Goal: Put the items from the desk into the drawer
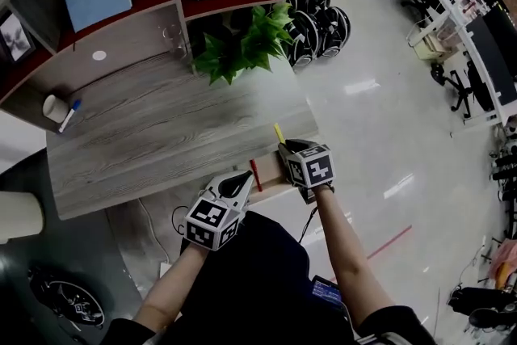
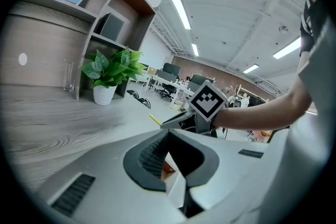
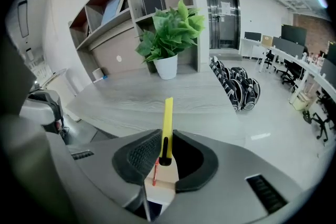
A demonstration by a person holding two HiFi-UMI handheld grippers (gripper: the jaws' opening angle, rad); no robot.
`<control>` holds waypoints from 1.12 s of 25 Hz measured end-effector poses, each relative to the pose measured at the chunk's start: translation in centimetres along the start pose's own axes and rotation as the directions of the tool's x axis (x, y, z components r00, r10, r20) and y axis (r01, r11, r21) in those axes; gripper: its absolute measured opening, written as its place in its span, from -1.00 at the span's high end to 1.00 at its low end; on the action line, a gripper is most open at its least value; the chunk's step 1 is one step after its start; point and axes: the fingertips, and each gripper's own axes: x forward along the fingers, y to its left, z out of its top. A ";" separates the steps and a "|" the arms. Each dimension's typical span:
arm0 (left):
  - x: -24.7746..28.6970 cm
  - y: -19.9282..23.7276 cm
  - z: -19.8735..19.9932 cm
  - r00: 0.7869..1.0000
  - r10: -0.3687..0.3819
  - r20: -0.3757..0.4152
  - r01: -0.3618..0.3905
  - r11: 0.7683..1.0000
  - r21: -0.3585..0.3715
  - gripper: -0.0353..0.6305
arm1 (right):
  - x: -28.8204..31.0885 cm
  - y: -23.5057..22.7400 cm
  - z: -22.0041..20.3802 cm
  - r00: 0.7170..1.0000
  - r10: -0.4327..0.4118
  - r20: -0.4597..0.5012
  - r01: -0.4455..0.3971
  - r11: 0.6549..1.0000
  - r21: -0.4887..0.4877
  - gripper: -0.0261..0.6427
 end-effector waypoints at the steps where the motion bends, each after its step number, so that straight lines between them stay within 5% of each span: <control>1: 0.1 -0.4 -0.2 1.000 0.002 -0.002 -0.002 1.000 0.004 0.84 | -0.3 -0.3 -0.5 1.000 0.003 0.008 -0.003 1.000 0.017 0.76; 15: 0.5 -4.4 -4.6 0.999 0.053 -0.010 -0.053 0.998 -0.038 0.84 | -2.4 -0.7 -7.1 0.999 0.020 0.030 -0.024 0.992 0.123 0.76; 28: 0.4 -3.1 -8.0 0.993 0.114 -0.030 -0.116 0.991 -0.072 0.84 | 0.3 0.5 -11.3 0.999 0.034 0.013 -0.036 0.973 0.230 0.76</control>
